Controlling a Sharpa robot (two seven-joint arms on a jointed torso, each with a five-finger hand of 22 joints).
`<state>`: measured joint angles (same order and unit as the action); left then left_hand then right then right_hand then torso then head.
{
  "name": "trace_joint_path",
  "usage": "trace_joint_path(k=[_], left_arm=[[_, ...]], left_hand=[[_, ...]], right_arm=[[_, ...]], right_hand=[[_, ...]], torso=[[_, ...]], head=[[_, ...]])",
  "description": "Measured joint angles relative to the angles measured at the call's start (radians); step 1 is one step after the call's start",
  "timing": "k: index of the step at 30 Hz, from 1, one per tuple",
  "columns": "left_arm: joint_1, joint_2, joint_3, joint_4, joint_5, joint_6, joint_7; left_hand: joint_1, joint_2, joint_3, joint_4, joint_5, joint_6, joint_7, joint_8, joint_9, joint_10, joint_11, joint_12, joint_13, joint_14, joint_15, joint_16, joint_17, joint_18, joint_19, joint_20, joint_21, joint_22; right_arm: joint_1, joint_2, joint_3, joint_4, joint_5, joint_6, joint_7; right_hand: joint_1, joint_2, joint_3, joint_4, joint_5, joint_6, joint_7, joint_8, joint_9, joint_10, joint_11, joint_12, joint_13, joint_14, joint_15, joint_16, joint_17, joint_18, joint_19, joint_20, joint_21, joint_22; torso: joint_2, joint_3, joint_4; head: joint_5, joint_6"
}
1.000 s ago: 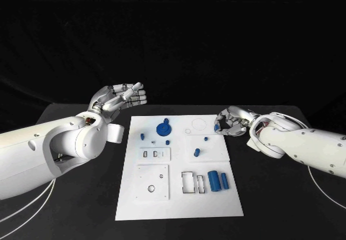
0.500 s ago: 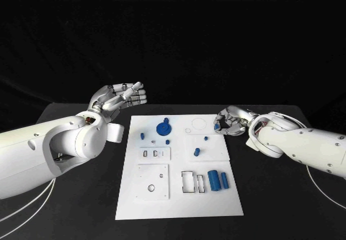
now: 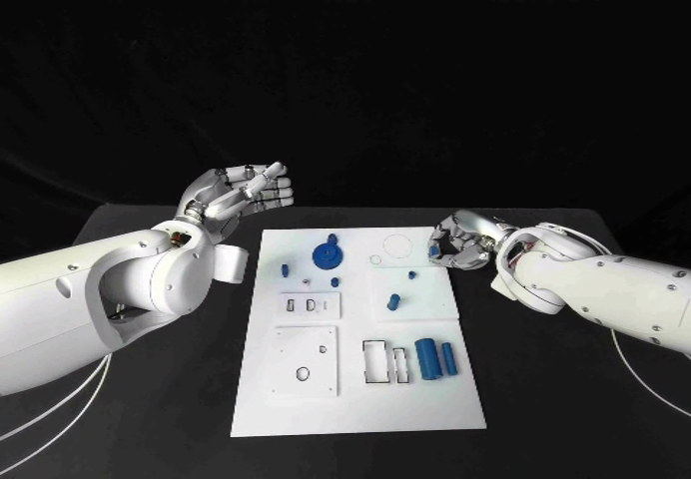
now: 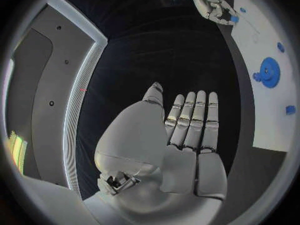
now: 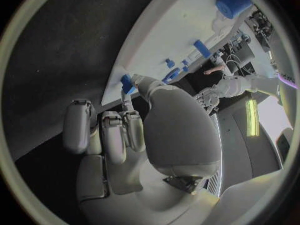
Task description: Assemble the parts on the task board
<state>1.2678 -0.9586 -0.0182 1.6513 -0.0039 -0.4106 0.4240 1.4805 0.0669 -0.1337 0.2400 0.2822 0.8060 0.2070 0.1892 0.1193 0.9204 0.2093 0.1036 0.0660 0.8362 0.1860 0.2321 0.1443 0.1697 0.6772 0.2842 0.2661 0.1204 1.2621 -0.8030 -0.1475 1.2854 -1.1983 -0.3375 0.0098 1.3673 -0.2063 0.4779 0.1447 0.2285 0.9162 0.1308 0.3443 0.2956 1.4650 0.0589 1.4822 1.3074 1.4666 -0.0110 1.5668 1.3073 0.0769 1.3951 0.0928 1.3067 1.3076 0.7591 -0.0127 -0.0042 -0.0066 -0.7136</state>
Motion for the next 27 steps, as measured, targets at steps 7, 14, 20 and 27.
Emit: trace_joint_path(k=[7,14,20,27], left_arm=[[0.000,0.000,0.000,0.000,0.000,0.000,-0.001],[0.000,0.000,0.000,0.000,0.000,0.001,-0.001],[0.000,0.000,0.000,-0.002,0.000,0.001,-0.002],[0.000,0.004,0.000,-0.015,0.000,0.002,-0.004]], left_hand=[[0.000,0.000,0.000,0.000,0.000,0.000,0.000,0.000,0.000,0.000,0.000,0.000,0.000,0.000,0.000,0.000,0.000,0.000,0.000,0.000,0.000,-0.001],[0.000,0.000,0.000,0.000,0.000,0.000,0.000,0.000,0.000,0.000,0.000,0.000,0.000,0.000,0.000,0.000,0.001,0.000,0.000,0.000,0.000,-0.001],[0.000,0.000,0.000,0.000,0.000,0.000,0.000,0.000,0.000,0.000,0.000,0.000,0.000,0.000,0.000,0.000,0.001,0.000,0.000,0.000,0.000,-0.001],[0.000,0.000,0.000,0.000,0.000,0.000,0.000,0.000,0.000,0.000,0.000,0.000,0.000,0.000,0.000,0.000,0.001,0.000,0.000,0.000,0.000,-0.001]], right_arm=[[0.000,0.001,0.000,-0.002,-0.002,-0.010,-0.004],[0.000,-0.004,0.000,0.021,-0.004,-0.036,-0.008],[0.010,-0.027,0.001,0.095,-0.009,-0.073,-0.026],[0.033,-0.034,0.003,0.230,-0.033,-0.115,-0.091]], right_hand=[[0.002,0.007,0.011,-0.005,0.000,0.017,-0.006,0.004,0.002,0.000,-0.007,0.000,0.000,0.000,0.000,0.000,0.001,0.000,0.000,0.000,0.000,0.000],[0.003,0.018,0.028,-0.017,-0.020,0.022,-0.011,0.007,0.009,0.004,-0.011,0.004,0.000,0.000,-0.007,0.000,0.001,0.000,0.006,-0.006,0.000,0.000],[0.003,0.027,0.048,-0.018,-0.026,0.021,-0.011,0.004,0.008,0.004,-0.011,0.004,0.000,0.000,-0.007,0.000,0.001,0.000,0.016,-0.009,0.020,0.000],[-0.006,0.037,0.053,-0.014,-0.028,0.019,-0.012,-0.002,0.010,0.004,-0.011,0.004,0.000,0.000,-0.007,0.000,0.001,0.000,0.016,-0.009,0.020,0.000]], torso=[[0.000,0.0005,-0.0003],[0.000,0.0008,-0.0008],[-0.003,0.0003,-0.0012],[-0.009,-0.0023,-0.0025]], head=[[0.000,-0.001],[0.002,-0.002],[0.003,0.000],[0.005,-0.003]])
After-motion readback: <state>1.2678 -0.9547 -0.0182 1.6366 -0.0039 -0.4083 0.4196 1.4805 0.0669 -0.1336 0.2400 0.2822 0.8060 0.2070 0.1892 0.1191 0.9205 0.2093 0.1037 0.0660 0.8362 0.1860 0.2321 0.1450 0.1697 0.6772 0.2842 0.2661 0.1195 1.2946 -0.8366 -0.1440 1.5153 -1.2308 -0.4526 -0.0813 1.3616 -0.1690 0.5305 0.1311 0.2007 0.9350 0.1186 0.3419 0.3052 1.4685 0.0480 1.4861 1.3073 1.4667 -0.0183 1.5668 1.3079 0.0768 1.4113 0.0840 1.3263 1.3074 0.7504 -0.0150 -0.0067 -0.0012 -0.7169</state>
